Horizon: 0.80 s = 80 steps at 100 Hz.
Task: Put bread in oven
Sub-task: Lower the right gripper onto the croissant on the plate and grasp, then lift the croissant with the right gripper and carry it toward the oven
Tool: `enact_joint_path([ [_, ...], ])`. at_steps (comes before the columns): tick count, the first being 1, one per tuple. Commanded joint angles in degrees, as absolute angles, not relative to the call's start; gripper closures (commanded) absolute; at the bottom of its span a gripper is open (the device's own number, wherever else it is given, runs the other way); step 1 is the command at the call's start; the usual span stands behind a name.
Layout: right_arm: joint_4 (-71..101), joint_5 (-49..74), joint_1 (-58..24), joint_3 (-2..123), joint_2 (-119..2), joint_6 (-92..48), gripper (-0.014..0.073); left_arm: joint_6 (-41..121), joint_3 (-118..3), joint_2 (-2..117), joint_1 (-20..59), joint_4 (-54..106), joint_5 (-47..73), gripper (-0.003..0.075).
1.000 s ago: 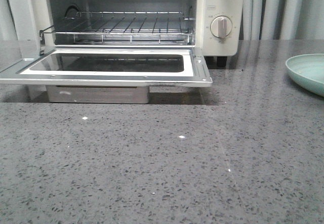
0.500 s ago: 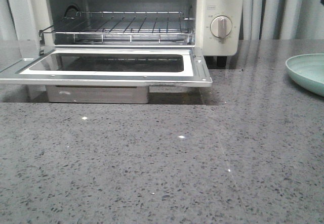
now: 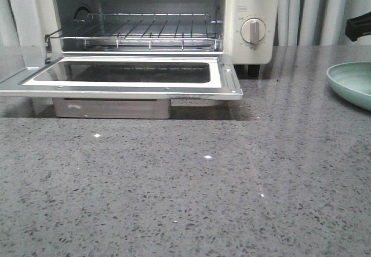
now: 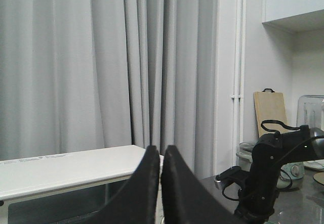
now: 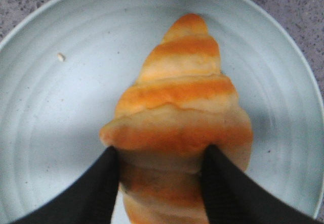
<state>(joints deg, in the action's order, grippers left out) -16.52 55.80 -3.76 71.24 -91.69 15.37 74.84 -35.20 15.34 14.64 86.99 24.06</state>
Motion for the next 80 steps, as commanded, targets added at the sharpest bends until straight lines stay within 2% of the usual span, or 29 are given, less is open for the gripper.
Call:
enact_joint_path([
  [1, -17.88, 53.81, -3.33, 72.93, -90.3, 14.94, 0.0436, 74.47, -36.64, 16.07, 14.56, 88.57, 23.41, 0.0742],
  [14, -18.0, 53.81, -3.33, 72.93, -90.3, 14.94, 0.0671, 74.47, -36.64, 16.07, 14.56, 88.57, 23.41, 0.0742],
  [36, -18.0, 53.81, -3.44, 72.93, -88.39, 14.94, 0.0662, 74.42, -36.64, 15.96, 14.56, 88.33, 23.15, 0.0742],
  [54, -17.89, 55.99, -3.57, 72.93, -83.5, 14.72, 0.0662, 74.33, -36.64, 14.51, 14.45, 85.96, 18.13, 0.0742],
  [80, -7.63, 59.43, -6.46, 72.93, -75.74, 5.63, 0.0662, 74.33, -36.64, 13.98, 13.63, 79.39, 10.41, 0.0742],
])
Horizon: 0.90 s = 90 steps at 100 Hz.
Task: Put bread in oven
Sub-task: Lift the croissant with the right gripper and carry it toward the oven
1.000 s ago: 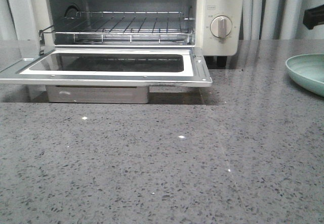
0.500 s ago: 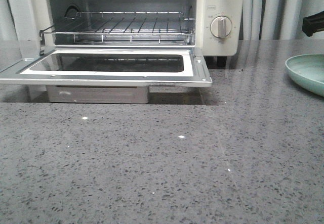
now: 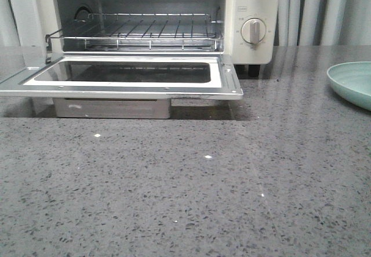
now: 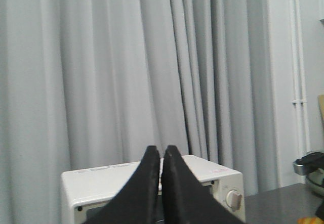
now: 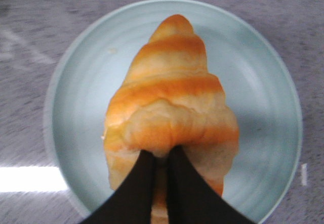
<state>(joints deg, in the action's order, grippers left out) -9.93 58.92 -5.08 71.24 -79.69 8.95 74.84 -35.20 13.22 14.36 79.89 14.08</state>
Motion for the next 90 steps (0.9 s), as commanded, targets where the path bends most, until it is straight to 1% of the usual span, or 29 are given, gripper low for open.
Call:
enact_joint_path([
  [1, -7.63, 59.7, -6.6, 72.93, -75.56, 5.56, 0.0662, 74.33, -36.64, 13.98, 13.51, 79.39, 9.97, 0.0742],
  [13, -6.63, 63.55, -10.13, 72.93, -72.66, 4.47, 0.0662, 74.33, -36.51, 13.98, 12.62, 79.39, 8.08, 0.0742],
  [30, 0.37, 64.3, -16.37, 72.93, -68.56, -0.64, 0.0662, 74.33, -35.84, 13.98, 12.02, 79.39, 7.93, 0.0742],
  [56, 2.22, 64.96, -29.88, 74.08, -66.96, -1.95, 0.0662, 74.33, -32.97, 13.98, 12.02, 81.26, 8.29, 0.0742],
  [77, 2.22, 57.06, -38.99, 77.67, -67.38, -5.14, 0.0662, 74.33, -31.82, 13.98, 12.02, 81.77, 8.45, 0.0742],
  [90, 2.22, 55.79, -40.53, 81.59, -70.76, -7.46, 0.0662, 74.33, -31.82, 13.98, 12.02, 81.77, 8.45, 0.0742],
])
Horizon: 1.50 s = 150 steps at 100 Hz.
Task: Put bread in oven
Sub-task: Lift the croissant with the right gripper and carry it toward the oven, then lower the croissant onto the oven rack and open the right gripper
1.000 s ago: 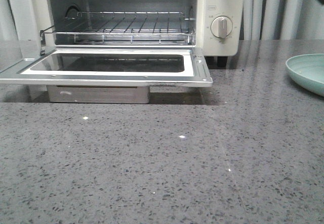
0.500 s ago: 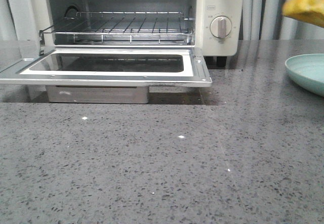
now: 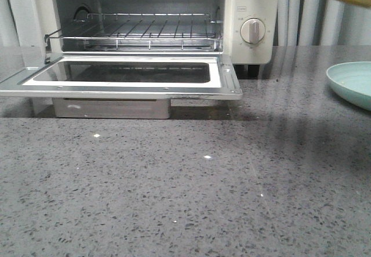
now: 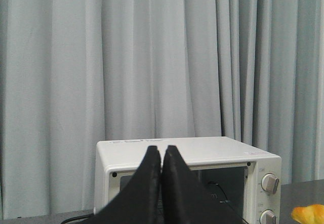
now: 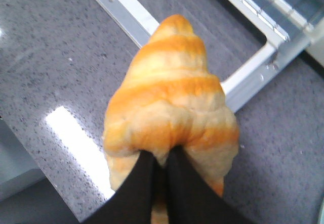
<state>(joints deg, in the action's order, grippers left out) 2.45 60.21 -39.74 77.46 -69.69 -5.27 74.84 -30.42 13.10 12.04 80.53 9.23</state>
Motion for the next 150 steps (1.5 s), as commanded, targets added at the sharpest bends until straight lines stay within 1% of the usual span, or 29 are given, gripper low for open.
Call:
enact_joint_path([
  [1, 2.12, 55.79, -40.5, 82.11, -71.27, -7.46, 0.0662, 74.33, -31.82, 13.98, 12.02, 81.77, 8.45, 0.0742],
  [40, -5.24, 54.89, -40.5, 97.24, -88.47, -9.85, 0.0662, 74.33, -31.82, 13.98, 12.02, 81.9, 10.08, 0.0741],
  [78, -16.09, 52.44, -40.5, 109.19, -100.4, -9.85, 0.0662, 74.33, -31.82, 13.98, 12.02, 81.9, 11.1, 0.0742],
  [115, -23.95, 46.8, -40.5, 111.81, -107.92, -9.85, 0.0662, 74.33, -31.82, 13.98, 12.02, 81.9, 11.44, 0.0742],
  [150, -27.9, 41.26, -40.27, 111.81, -109.87, -9.85, 0.0662, 74.33, -31.82, 13.98, 12.02, 81.93, 11.47, 0.0742],
])
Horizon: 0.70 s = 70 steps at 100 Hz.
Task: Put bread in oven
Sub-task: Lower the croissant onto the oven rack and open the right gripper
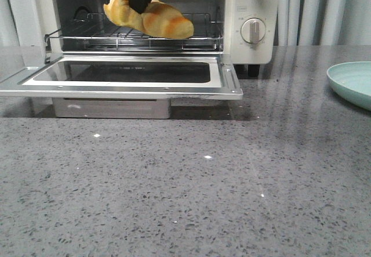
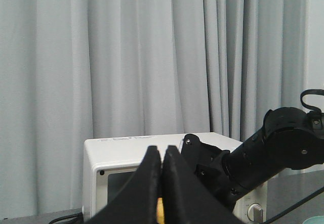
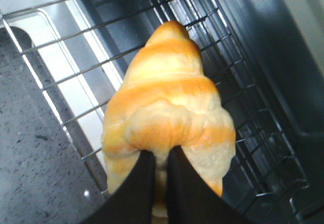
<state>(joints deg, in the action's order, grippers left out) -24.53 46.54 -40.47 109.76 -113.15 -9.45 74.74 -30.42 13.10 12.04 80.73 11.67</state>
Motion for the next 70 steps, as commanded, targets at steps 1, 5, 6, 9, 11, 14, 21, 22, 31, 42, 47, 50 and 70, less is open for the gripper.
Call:
enact_joint_path([
  [1, -28.02, 41.26, -40.28, 111.81, -109.87, -9.85, 0.0662, 74.33, -31.82, 13.98, 12.02, 81.93, 11.56, 0.0742],
  [5, -28.25, 40.31, -40.28, 111.81, -109.87, -9.85, 0.0662, 74.33, -31.82, 13.98, 12.02, 82.02, 11.56, 0.0741],
  [6, -28.25, 40.2, -40.28, 111.81, -109.87, -9.85, 0.0662, 74.33, -31.82, 13.98, 12.02, 82.02, 11.56, 0.0741],
  [9, -28.37, 39.65, -40.04, 111.81, -109.87, -9.85, 0.0661, 74.33, -31.82, 13.98, 12.02, 82.02, 11.56, 0.0742],
  [11, -28.37, 39.53, -40.05, 111.81, -109.87, -9.85, 0.0661, 74.33, -31.82, 13.98, 12.02, 82.02, 11.69, 0.0741],
  [14, -28.37, 39.28, -39.94, 111.81, -109.87, -9.85, 0.0661, 74.33, -31.82, 13.98, 12.02, 82.02, 11.8, 0.0742],
  [21, -28.37, 39.22, -39.93, 111.81, -109.87, -9.85, 0.0656, 74.33, -31.82, 13.98, 12.02, 82.02, 12.26, 0.0742],
  [22, -28.37, 39.22, -39.93, 111.81, -109.87, -9.85, 0.0655, 74.33, -31.82, 13.98, 12.02, 82.02, 12.42, 0.0742],
  [31, -28.37, 39.22, -39.93, 111.81, -109.87, -9.85, 0.0571, 74.33, -31.82, 13.98, 12.02, 82.05, 13.06, 0.0742],
  [42, -28.37, 38.83, -39.93, 111.81, -109.87, -9.85, 0.0313, 74.33, -31.82, 13.98, 12.02, 82.14, 13.2, 0.0742],
  [47, -28.37, 38.73, -39.93, 111.81, -109.87, -9.85, 0.0208, 74.33, -31.82, 13.98, 12.02, 82.14, 13.29, 0.0742],
  [50, -28.37, 38.59, -39.93, 111.81, -109.87, -9.85, 0.0168, 74.33, -31.82, 13.98, 12.02, 82.14, 13.29, 0.0742],
  [70, -28.37, 38.24, -39.93, 111.81, -109.87, -9.85, 0.016, 74.33, -31.82, 13.98, 12.02, 82.14, 13.32, 0.0742],
])
